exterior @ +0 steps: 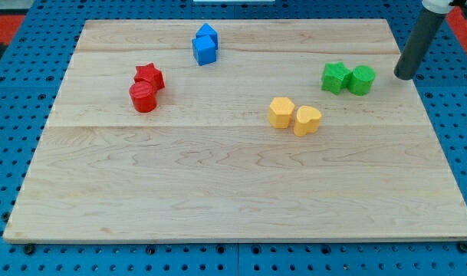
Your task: Move your arm towards the blue cube
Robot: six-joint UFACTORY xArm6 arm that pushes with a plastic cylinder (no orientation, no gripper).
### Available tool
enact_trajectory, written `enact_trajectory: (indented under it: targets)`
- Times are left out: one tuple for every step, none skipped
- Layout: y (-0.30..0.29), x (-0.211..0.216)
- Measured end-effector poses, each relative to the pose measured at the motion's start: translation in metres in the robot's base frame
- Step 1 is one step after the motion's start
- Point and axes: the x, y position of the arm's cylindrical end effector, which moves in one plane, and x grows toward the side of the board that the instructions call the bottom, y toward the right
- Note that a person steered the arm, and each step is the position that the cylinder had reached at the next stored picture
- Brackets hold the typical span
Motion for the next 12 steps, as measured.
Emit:
enact_trajectory:
  targets:
    - [0.000, 0.000]
    - [0.000, -0.011]
    - [-0.011, -0.058]
    - [-0.063, -0.070]
    - [-0.120, -0.059]
    - [-0.183, -0.025]
    - [-0.249, 0.011]
    - [-0.313, 0.002]
    - [-0.364, -0.024]
    - [-0.375, -0.052]
    - [-0.380, -0.065]
    - [-0.388, -0.026]
